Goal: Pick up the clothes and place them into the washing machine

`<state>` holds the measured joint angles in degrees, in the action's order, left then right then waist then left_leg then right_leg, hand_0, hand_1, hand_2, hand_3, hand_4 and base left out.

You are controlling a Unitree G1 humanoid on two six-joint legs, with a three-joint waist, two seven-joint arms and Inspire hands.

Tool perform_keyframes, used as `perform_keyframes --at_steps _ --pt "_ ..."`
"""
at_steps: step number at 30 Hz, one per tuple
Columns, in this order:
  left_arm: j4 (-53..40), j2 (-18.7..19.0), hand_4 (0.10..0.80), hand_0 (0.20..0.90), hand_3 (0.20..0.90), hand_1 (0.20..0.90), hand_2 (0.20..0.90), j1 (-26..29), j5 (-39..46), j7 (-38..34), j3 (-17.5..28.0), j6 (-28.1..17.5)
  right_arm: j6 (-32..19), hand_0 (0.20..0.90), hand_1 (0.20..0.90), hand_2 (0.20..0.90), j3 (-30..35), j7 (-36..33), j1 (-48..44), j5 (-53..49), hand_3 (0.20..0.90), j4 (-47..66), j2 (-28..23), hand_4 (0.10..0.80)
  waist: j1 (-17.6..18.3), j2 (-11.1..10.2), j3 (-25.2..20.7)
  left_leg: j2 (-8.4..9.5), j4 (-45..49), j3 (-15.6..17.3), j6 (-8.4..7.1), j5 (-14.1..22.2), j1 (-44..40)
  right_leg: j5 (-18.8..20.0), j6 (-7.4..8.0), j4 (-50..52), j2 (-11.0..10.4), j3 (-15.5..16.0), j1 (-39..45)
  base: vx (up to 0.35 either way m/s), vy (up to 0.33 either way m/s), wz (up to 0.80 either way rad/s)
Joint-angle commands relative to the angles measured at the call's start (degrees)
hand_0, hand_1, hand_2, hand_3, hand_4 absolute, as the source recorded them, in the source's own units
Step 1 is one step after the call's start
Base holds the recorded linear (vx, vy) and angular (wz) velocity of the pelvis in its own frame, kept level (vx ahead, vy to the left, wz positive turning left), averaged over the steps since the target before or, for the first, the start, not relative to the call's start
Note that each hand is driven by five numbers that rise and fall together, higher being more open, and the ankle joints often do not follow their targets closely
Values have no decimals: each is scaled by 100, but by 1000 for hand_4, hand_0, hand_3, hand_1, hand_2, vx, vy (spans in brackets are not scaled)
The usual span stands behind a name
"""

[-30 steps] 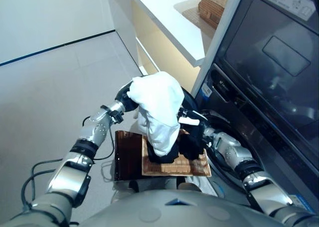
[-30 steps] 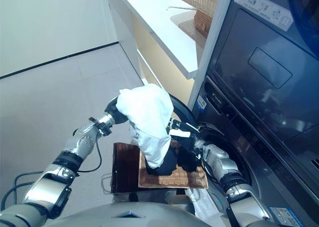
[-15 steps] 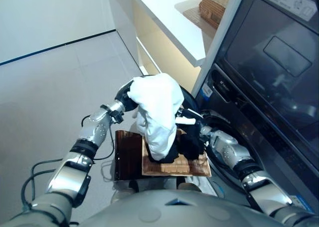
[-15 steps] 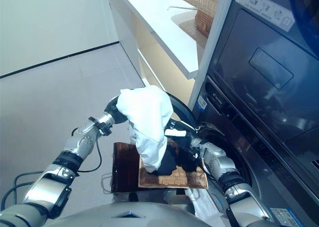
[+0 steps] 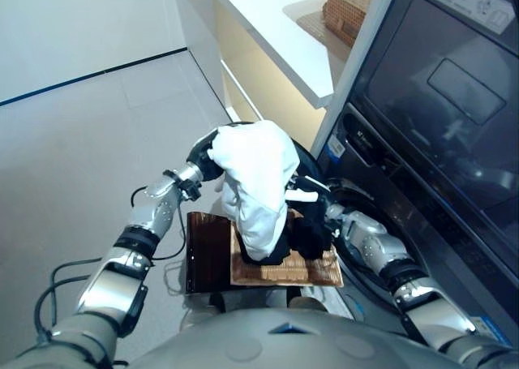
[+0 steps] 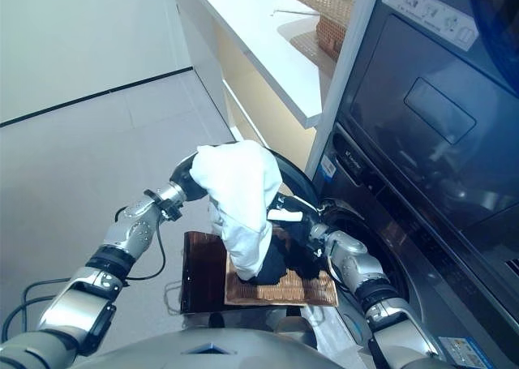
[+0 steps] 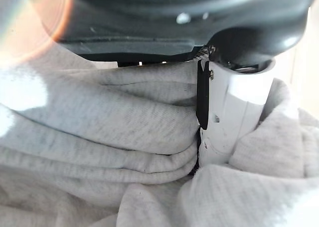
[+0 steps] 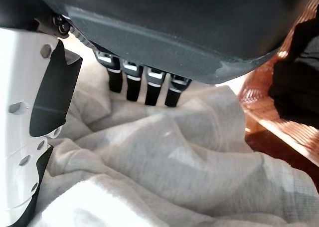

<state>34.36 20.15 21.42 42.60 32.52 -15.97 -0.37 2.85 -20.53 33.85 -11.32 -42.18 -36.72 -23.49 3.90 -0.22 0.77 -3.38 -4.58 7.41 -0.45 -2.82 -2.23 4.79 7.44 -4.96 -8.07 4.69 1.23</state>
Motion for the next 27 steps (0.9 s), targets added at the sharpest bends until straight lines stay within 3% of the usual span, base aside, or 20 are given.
perform_keyframes --at_steps 1,27 --pt "355 4 300 200 200 200 200 1239 213 108 330 -838 -274 900 900 900 80 339 -480 -386 900 539 181 800 -141 -220 -427 -202 -42 -203 -462 209 -36 46 174 72 -154 202 -271 0 0 0" --pt "512 225 300 200 200 200 200 1164 5 -44 560 -994 -319 900 900 900 188 292 -436 -258 900 499 52 800 -160 -225 -430 -212 -42 -199 -462 212 -58 32 170 62 -146 203 -246 0 0 0"
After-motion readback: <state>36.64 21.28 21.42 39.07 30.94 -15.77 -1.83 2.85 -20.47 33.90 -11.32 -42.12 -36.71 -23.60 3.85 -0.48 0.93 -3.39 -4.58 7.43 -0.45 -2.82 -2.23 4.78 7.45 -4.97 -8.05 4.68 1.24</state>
